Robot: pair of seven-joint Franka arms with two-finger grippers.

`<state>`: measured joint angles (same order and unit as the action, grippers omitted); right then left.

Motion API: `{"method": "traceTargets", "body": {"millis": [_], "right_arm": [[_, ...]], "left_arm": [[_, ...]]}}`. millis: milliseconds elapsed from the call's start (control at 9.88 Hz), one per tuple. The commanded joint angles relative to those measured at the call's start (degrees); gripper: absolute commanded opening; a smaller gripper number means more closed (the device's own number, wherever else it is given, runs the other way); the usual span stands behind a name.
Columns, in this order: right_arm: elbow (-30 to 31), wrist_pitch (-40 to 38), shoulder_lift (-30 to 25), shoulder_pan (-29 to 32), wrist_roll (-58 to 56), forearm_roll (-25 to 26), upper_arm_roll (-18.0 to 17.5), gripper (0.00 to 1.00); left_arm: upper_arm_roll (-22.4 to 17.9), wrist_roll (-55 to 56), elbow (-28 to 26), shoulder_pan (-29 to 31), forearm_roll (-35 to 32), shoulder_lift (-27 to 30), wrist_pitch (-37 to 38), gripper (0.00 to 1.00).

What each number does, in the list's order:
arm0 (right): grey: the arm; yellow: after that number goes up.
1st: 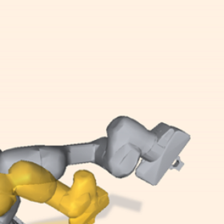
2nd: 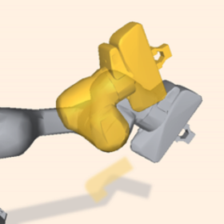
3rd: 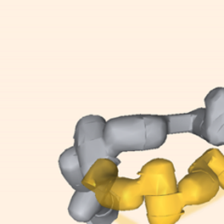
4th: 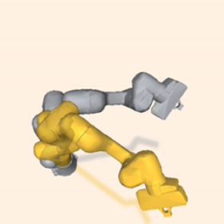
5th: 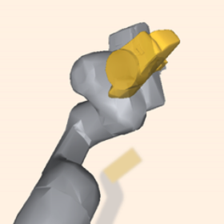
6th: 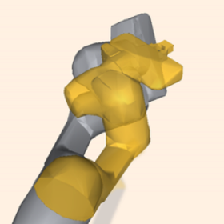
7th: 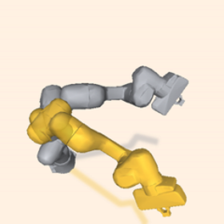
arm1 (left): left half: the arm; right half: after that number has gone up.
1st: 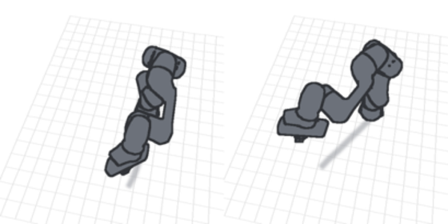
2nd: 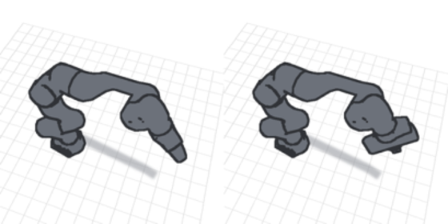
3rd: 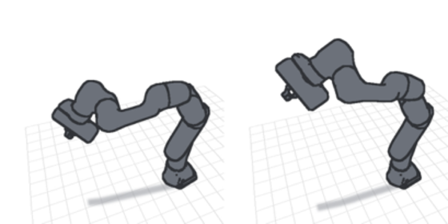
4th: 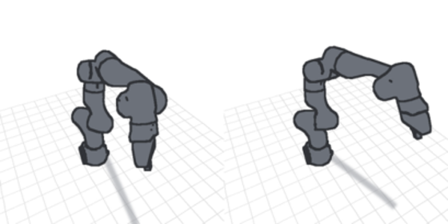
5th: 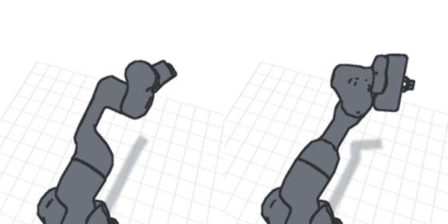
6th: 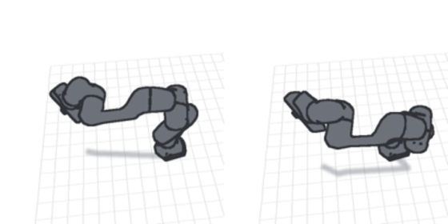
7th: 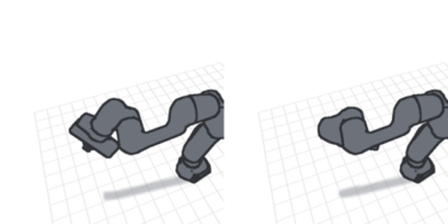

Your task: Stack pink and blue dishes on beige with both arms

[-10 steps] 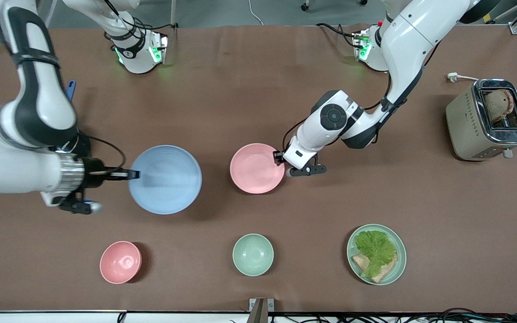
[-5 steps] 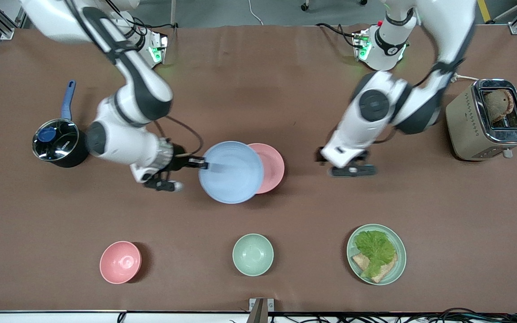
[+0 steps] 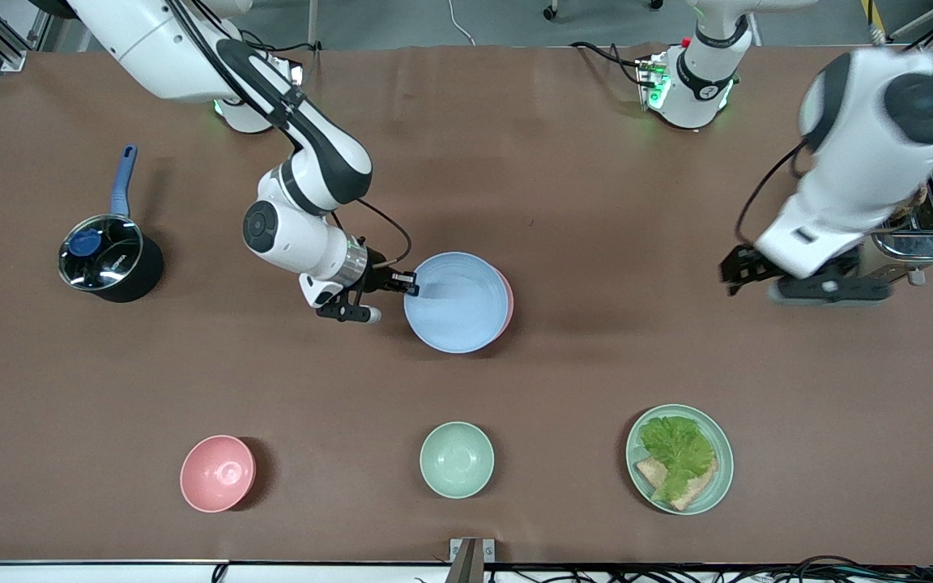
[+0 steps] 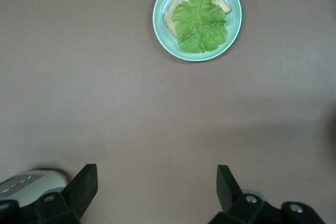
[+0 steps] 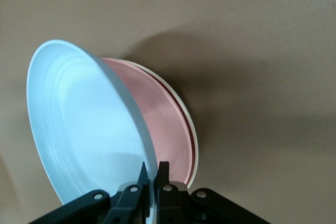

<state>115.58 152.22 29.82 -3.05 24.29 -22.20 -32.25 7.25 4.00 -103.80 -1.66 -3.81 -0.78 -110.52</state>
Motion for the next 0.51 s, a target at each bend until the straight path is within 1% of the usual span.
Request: {"method": "traceTargets", "body": {"millis": [0, 101, 203, 304, 405], "right_arm": [[1.3, 1.4, -0.5, 0.1, 0.6, 0.1, -0.5, 0.03], [1.6, 2.4, 0.5, -0.1, 0.6, 0.1, -0.6, 0.05], [2.3, 3.3, 0.6, -0.9, 0.6, 0.2, -0.6, 0.05], [2.2, 3.3, 0.7, -0.7, 0.6, 0.2, -0.5, 0.09], [2.1, 3.3, 1.1, -0.6, 0.6, 0.1, -0.6, 0.48]], "left_arm": [[-3.6, -5.0, 9.6, -0.9, 2.5, -1.0, 12.2, 1.0], [-4.5, -5.1, 12.3, -0.8, 2.5, 0.1, 16.9, 1.0], [-5.2, -5.4, 12.1, -0.5, 2.5, 2.7, 18.7, 1.0], [-6.0, -6.4, 12.2, -0.5, 2.6, 3.8, 19.6, 1.0], [-6.3, -6.1, 12.9, -0.5, 2.6, 4.1, 20.8, 1.0]]}}
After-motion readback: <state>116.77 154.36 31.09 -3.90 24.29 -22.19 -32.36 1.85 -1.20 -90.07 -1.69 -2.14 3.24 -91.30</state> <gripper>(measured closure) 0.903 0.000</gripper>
